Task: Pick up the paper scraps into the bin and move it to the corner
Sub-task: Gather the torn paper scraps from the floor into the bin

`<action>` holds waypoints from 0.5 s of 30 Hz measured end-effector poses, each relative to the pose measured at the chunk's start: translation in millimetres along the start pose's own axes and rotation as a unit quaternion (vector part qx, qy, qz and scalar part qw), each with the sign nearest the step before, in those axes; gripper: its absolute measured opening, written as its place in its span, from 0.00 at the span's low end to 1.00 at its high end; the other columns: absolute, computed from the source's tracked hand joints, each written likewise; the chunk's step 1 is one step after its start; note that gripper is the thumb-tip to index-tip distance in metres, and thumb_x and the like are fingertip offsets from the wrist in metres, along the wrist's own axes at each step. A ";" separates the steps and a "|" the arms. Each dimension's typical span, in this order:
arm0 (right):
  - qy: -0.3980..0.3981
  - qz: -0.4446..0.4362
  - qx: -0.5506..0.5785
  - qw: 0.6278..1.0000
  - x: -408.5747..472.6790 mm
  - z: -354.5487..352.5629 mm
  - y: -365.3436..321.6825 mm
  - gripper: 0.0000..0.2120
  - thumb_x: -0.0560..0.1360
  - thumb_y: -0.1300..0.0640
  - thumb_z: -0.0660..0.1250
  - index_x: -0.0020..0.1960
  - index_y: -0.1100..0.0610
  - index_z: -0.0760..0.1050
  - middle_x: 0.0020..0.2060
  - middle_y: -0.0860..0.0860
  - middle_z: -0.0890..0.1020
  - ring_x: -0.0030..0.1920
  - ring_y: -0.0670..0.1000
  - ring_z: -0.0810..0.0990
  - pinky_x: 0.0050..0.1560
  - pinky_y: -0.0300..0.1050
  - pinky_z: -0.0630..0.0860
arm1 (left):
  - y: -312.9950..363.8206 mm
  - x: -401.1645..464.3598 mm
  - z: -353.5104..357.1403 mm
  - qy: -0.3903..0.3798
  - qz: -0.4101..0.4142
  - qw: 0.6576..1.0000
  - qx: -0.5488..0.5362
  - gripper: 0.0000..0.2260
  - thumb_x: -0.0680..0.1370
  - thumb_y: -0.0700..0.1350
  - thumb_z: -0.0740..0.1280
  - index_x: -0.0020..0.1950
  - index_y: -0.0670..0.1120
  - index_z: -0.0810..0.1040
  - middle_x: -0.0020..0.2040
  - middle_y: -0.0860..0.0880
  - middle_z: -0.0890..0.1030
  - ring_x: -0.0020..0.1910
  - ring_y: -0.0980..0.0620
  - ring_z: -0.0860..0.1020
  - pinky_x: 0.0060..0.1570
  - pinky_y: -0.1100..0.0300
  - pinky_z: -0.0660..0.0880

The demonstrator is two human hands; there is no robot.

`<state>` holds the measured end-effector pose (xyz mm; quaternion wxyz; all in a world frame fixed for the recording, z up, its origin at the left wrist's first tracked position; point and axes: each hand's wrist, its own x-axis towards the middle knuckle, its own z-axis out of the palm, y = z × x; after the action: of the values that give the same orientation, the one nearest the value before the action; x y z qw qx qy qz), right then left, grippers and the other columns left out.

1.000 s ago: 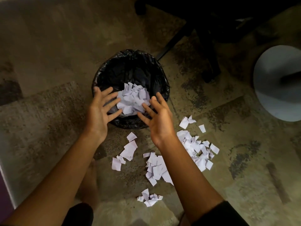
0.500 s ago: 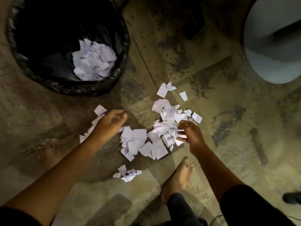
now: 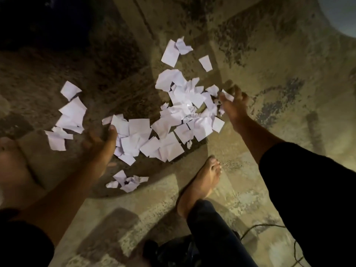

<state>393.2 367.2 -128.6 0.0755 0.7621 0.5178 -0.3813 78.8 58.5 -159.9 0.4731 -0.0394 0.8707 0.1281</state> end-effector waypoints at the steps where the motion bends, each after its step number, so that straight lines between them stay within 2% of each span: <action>1: -0.005 -0.007 0.006 1.000 -0.1 8.9 -3.7 0.34 0.83 0.41 0.68 0.83 0.53 0.62 0.83 0.60 0.59 0.80 0.65 0.66 0.78 0.57 0.67 | 5.2 -3.4 4.5 -0.018 0.008 1.000 -0.011 0.47 0.65 0.86 0.60 0.80 0.66 0.59 0.78 0.52 0.69 0.73 0.40 0.76 0.57 0.30 0.81; 4: -0.044 -0.041 -0.036 0.998 -7.3 34.2 -9.3 0.37 0.81 0.35 0.66 0.84 0.49 0.62 0.84 0.59 0.56 0.81 0.67 0.62 0.81 0.63 0.59 | 25.7 -18.7 16.8 -0.043 0.030 0.999 -0.001 0.53 0.58 0.90 0.56 0.80 0.69 0.57 0.84 0.48 0.60 0.77 0.34 0.70 0.58 0.27 0.80; 6: -0.053 -0.058 -0.072 0.994 -18.4 46.8 -13.5 0.38 0.81 0.33 0.65 0.85 0.47 0.60 0.85 0.59 0.52 0.82 0.70 0.59 0.80 0.67 0.57 | 41.1 -34.0 26.7 -0.055 0.023 0.998 -0.024 0.49 0.62 0.87 0.58 0.80 0.70 0.57 0.85 0.48 0.58 0.77 0.34 0.68 0.53 0.31 0.83; 8: -0.069 -0.076 -0.070 0.992 -32.8 59.2 -17.0 0.39 0.81 0.34 0.67 0.85 0.48 0.58 0.84 0.60 0.53 0.81 0.72 0.57 0.78 0.69 0.62 | 53.7 -43.7 36.8 -0.038 0.050 0.998 0.000 0.38 0.72 0.80 0.58 0.80 0.68 0.60 0.83 0.46 0.61 0.75 0.35 0.71 0.45 0.43 0.86; 9: -0.077 -0.092 -0.061 0.991 -40.6 64.1 -18.7 0.40 0.80 0.35 0.69 0.85 0.49 0.59 0.82 0.62 0.56 0.80 0.71 0.60 0.77 0.70 0.66 | 58.0 -46.2 40.4 -0.038 0.059 0.998 0.000 0.34 0.74 0.78 0.58 0.79 0.69 0.62 0.82 0.46 0.63 0.73 0.36 0.73 0.45 0.45 0.85; 12: -0.103 -0.122 -0.048 0.986 -59.4 82.9 -20.7 0.39 0.74 0.33 0.74 0.79 0.47 0.66 0.75 0.61 0.63 0.74 0.68 0.68 0.72 0.69 0.74 | 64.7 -50.8 53.1 -0.070 0.062 0.995 -0.044 0.31 0.73 0.80 0.58 0.73 0.70 0.68 0.78 0.48 0.66 0.68 0.41 0.76 0.53 0.36 0.85; 13: -0.118 -0.121 -0.050 0.984 -65.8 88.5 -22.2 0.39 0.74 0.33 0.75 0.79 0.46 0.67 0.74 0.60 0.63 0.74 0.67 0.68 0.72 0.67 0.74 | 67.4 -54.2 57.0 -0.088 0.067 0.992 -0.067 0.31 0.74 0.80 0.58 0.73 0.68 0.69 0.76 0.48 0.70 0.68 0.42 0.77 0.56 0.37 0.84; 15: -0.145 -0.125 -0.032 0.981 -79.6 97.7 -25.7 0.41 0.72 0.33 0.77 0.80 0.44 0.66 0.74 0.59 0.63 0.74 0.64 0.70 0.71 0.63 0.76 | 75.4 -63.2 64.8 -0.142 0.072 0.979 -0.131 0.26 0.81 0.71 0.58 0.75 0.61 0.72 0.71 0.48 0.77 0.67 0.44 0.80 0.56 0.44 0.85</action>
<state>308.5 270.8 -137.1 0.1255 0.6250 0.6046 -0.4776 152.0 144.7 -126.9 0.5721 -0.0201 0.7710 0.2790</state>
